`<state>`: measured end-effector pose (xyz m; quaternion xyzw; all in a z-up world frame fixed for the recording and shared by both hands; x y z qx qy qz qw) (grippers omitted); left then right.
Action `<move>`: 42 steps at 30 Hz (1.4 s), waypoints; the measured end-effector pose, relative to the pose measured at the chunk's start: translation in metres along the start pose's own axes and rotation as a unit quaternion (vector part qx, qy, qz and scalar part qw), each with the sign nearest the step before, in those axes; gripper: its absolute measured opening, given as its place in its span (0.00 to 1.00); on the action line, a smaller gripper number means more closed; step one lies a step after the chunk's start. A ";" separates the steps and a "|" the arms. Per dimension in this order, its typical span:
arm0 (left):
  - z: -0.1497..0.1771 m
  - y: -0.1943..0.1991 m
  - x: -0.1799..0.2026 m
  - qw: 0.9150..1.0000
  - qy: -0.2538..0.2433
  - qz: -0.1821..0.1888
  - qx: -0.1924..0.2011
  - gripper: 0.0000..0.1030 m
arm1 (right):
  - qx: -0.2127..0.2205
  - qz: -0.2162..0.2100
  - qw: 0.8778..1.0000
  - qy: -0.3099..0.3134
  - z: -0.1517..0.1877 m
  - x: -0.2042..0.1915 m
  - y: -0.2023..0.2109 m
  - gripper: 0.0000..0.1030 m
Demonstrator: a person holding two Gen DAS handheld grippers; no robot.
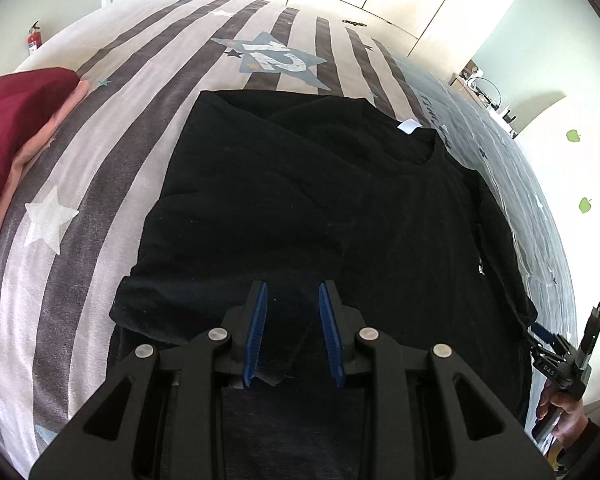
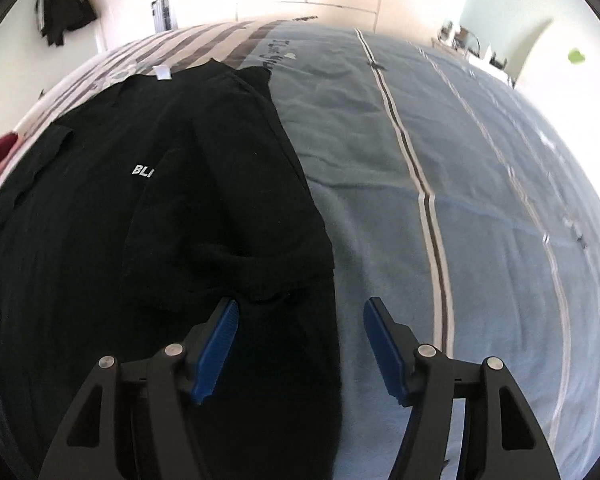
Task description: Fold clothes
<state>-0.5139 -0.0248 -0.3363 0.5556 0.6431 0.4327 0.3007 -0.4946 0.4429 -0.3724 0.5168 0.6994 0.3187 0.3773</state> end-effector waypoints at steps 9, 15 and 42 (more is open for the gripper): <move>0.005 -0.002 0.001 1.000 0.004 0.002 -0.003 0.24 | 0.000 0.019 1.000 0.003 0.016 0.018 0.015 0.58; 0.002 0.001 0.015 1.000 -0.006 0.012 0.002 0.24 | 0.014 0.014 1.000 -0.004 0.004 0.023 0.001 0.58; 0.003 -0.003 0.020 1.000 -0.007 0.007 -0.003 0.24 | 0.025 -0.006 0.999 -0.031 -0.007 0.048 -0.007 0.57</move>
Point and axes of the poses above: each gripper's, at about its wrist camera, not at the fingertips, and y roughly against the way its jaws point, x to its right, z to its underside, the point moved 5 cm from there along -y, roughly the way its jaws point, and after that the axes turned 15 degrees about -z, right-handed, at the moved point
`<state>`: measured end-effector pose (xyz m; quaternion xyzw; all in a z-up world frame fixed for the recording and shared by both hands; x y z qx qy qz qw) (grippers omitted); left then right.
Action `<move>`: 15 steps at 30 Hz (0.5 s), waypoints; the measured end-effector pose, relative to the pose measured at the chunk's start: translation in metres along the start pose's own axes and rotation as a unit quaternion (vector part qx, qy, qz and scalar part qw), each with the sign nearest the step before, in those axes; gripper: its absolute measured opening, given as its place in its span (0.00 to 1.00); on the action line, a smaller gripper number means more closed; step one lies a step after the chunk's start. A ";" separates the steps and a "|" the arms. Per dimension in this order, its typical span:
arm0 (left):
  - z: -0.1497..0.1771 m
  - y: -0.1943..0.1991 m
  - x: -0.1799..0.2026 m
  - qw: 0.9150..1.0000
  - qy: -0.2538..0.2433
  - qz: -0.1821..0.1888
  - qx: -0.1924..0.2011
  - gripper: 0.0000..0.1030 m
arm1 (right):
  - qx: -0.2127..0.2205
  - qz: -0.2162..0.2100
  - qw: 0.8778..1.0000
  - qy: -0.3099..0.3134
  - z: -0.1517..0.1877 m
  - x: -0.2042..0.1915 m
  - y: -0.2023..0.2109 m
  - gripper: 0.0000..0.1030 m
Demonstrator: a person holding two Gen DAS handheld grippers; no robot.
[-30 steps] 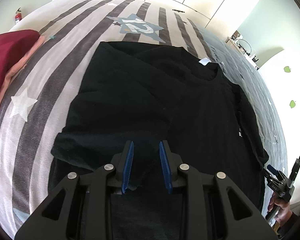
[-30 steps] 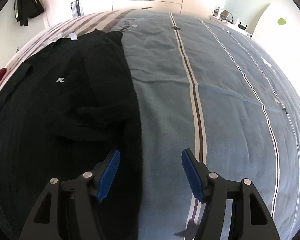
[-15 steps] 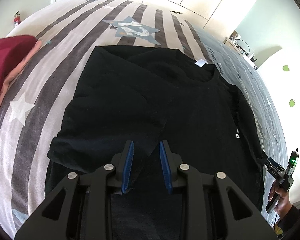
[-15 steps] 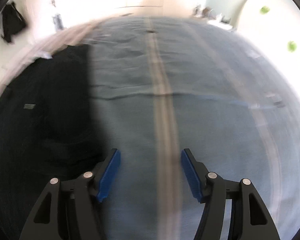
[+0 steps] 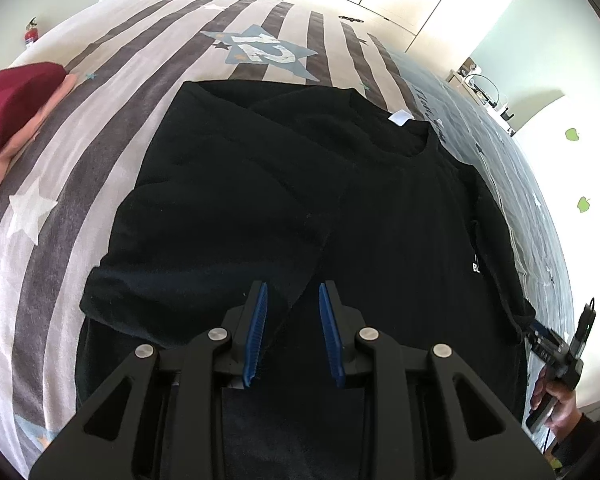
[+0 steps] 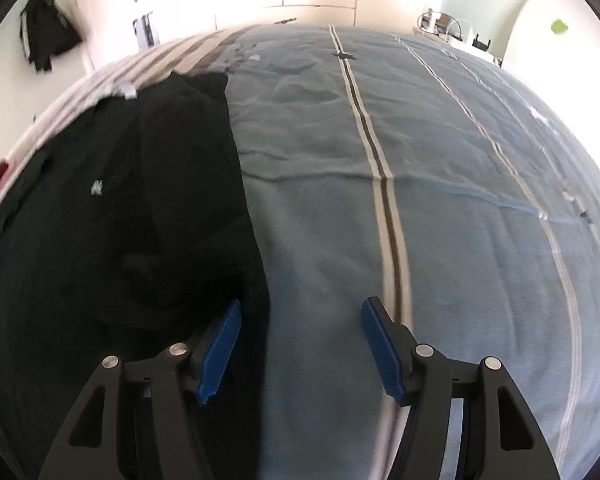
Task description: Fold clothes
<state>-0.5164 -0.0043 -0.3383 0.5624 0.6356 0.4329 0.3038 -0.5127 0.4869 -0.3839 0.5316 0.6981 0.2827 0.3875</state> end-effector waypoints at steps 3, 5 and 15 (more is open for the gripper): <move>-0.002 -0.002 -0.003 1.000 0.004 -0.002 -0.001 0.24 | 0.009 0.010 1.000 -0.015 -0.010 0.011 -0.002 0.57; -0.003 -0.001 -0.004 1.000 0.007 -0.002 -0.001 0.24 | 0.007 0.002 1.000 -0.021 -0.012 0.018 -0.006 0.57; -0.007 -0.001 -0.016 1.000 0.014 0.002 0.008 0.24 | -0.003 0.003 1.000 -0.028 -0.014 0.023 0.042 0.58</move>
Point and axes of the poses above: each gripper's, at about its wrist camera, not at the fingertips, and y roughly against the way its jaws point, x to its right, z to its underside, the point moved 5 cm from there along -y, roughly the way its jaws point, and after that the axes turned 15 degrees about -z, right-handed, at the moved point
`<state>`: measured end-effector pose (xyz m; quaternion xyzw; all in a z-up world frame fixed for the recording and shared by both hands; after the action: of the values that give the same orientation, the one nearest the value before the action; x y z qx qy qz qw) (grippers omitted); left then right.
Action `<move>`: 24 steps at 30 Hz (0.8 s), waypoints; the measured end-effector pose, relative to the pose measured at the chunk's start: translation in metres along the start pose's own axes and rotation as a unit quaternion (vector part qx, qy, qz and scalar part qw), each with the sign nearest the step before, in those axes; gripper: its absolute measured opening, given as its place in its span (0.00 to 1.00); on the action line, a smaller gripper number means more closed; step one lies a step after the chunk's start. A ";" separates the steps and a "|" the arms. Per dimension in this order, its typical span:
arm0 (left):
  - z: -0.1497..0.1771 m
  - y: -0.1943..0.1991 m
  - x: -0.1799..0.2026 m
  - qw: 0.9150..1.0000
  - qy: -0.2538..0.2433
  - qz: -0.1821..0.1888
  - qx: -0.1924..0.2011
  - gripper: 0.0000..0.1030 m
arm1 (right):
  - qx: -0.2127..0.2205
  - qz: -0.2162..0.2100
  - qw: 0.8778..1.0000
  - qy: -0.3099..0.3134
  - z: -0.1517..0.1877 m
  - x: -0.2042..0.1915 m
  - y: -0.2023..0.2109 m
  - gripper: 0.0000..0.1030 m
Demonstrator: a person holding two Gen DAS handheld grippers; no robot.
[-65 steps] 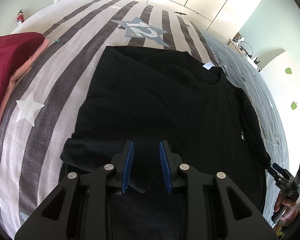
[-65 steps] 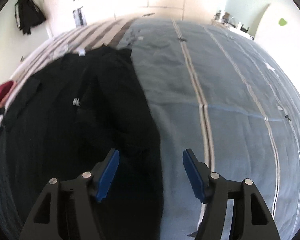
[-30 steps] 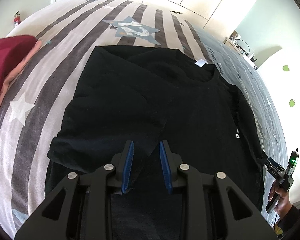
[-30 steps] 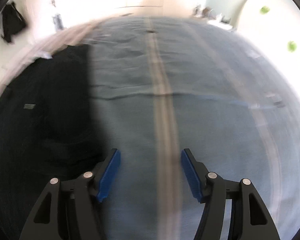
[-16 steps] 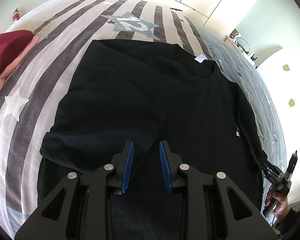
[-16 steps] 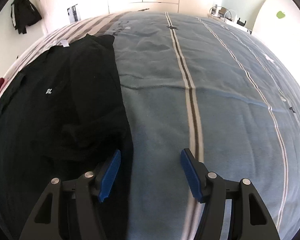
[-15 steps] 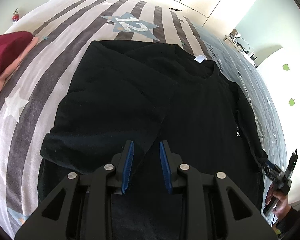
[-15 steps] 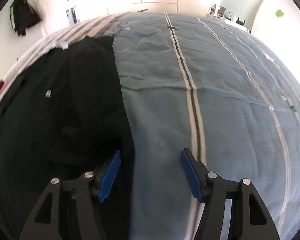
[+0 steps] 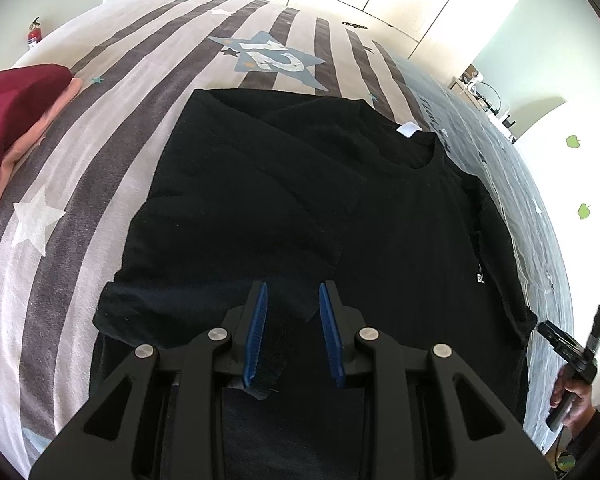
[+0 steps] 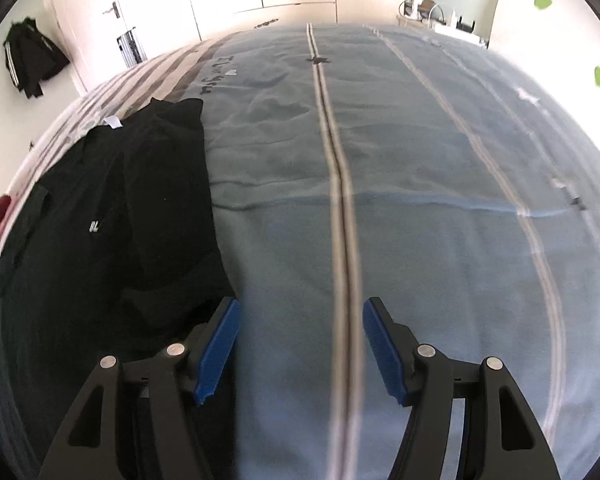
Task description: Fold clothes
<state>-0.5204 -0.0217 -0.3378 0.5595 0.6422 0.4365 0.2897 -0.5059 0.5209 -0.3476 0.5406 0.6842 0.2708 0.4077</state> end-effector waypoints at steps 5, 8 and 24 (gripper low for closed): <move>-0.003 -0.006 -0.006 1.000 0.003 -0.003 0.001 0.24 | 0.040 0.020 0.999 0.017 -0.035 -0.019 0.016 0.59; -0.005 -0.008 -0.010 1.000 0.008 -0.004 0.002 0.24 | 0.057 0.003 0.998 0.024 -0.079 -0.048 -0.009 0.59; -0.025 -0.013 -0.009 1.000 -0.005 -0.007 0.030 0.24 | -0.011 0.046 0.994 0.097 -0.169 -0.149 -0.165 0.57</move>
<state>-0.5464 -0.0359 -0.3394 0.5653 0.6579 0.4120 0.2790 -0.7226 0.3457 -0.3538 0.5380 0.6921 0.3482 0.3322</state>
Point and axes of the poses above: each gripper's, at about its wrist camera, not at the fingertips, and y roughly against the way its jaws point, x to its right, z to its underside, the point moved 5 cm from there along -y, roughly the way its jaws point, and after that the axes turned 15 degrees about -z, right-handed, at the moved point
